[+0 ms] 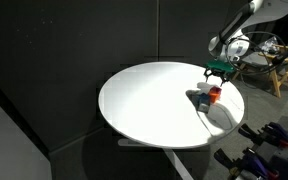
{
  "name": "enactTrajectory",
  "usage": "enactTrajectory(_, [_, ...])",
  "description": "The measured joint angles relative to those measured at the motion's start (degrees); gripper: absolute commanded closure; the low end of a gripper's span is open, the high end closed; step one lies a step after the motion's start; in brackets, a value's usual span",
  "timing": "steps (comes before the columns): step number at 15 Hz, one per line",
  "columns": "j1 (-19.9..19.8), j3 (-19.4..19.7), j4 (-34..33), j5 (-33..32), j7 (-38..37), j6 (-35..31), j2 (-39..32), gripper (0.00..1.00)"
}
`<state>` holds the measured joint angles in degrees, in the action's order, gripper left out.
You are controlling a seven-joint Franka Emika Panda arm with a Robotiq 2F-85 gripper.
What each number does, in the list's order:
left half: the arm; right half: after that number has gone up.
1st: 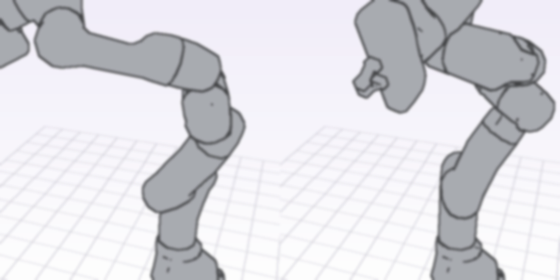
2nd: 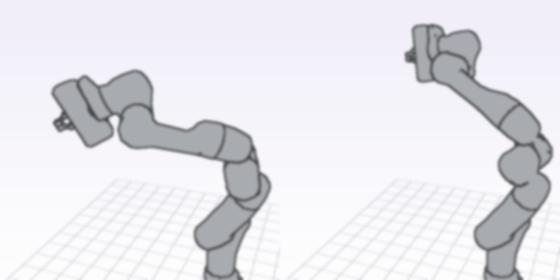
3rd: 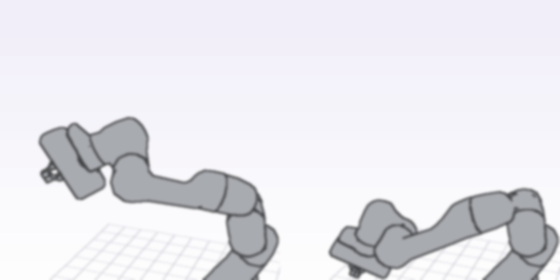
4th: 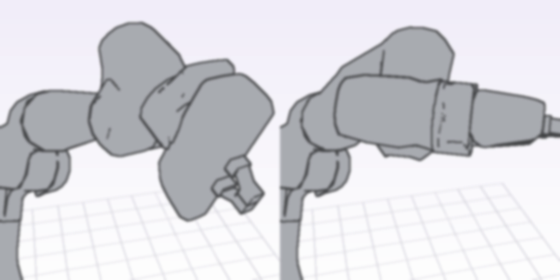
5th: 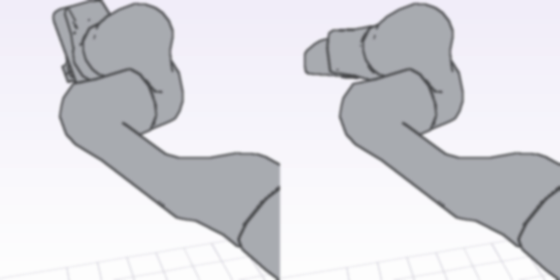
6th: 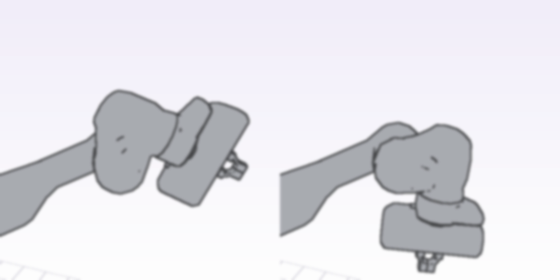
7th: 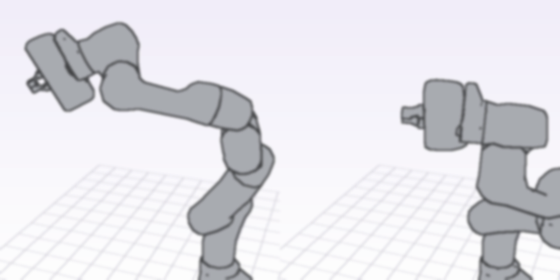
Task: Put the pink block on top of the grey and blue blocks
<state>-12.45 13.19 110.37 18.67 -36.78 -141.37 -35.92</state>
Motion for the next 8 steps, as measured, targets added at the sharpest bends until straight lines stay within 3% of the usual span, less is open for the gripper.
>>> enactTrajectory(8, [1.2, 0.8, 0.0, 0.0, -4.7, 0.0, 0.0, 0.00])
